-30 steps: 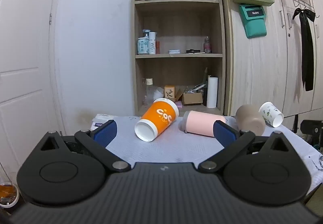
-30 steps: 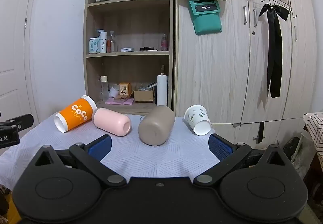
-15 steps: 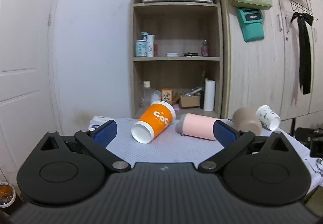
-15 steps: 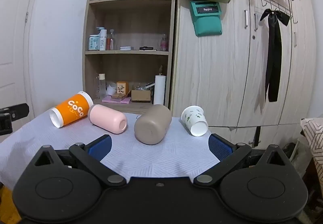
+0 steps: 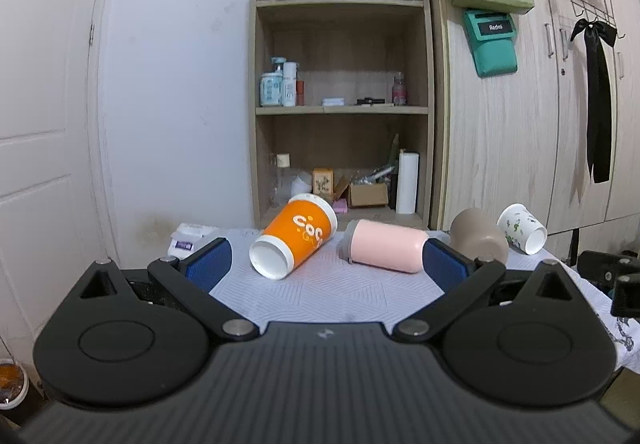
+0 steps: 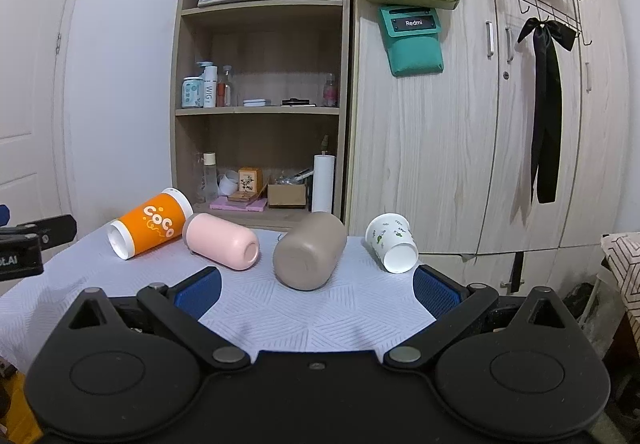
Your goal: Flip cup upright
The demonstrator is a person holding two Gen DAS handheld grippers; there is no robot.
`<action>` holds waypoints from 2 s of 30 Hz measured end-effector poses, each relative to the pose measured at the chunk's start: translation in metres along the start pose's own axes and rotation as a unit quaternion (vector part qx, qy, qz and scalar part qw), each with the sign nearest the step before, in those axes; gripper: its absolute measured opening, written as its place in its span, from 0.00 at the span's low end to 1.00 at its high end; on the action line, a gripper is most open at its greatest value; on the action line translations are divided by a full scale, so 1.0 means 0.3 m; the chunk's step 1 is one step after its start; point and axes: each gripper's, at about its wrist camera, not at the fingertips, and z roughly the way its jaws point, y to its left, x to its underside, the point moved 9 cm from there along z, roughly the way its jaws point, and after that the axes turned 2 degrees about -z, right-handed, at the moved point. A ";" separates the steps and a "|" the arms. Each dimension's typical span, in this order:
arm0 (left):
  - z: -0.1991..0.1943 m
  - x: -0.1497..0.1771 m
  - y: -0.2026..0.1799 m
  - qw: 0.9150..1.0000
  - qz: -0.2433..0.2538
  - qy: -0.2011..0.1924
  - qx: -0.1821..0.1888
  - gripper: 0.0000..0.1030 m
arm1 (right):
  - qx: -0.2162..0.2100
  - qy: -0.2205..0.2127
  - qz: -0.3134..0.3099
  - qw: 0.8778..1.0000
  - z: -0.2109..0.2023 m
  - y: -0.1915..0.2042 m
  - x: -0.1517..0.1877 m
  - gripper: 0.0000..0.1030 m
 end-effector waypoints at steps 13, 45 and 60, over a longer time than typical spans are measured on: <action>-0.013 0.014 0.024 1.000 -0.011 -0.022 -0.009 1.00 | 0.003 -0.005 -0.010 1.000 -0.015 0.006 0.000 1.00; -0.034 0.020 0.032 1.000 -0.009 0.005 -0.013 1.00 | 0.005 0.000 -0.024 1.000 -0.016 0.018 0.015 1.00; 0.001 0.019 0.019 0.999 -0.007 0.030 0.010 1.00 | -0.004 -0.005 -0.013 1.000 -0.019 0.014 0.006 1.00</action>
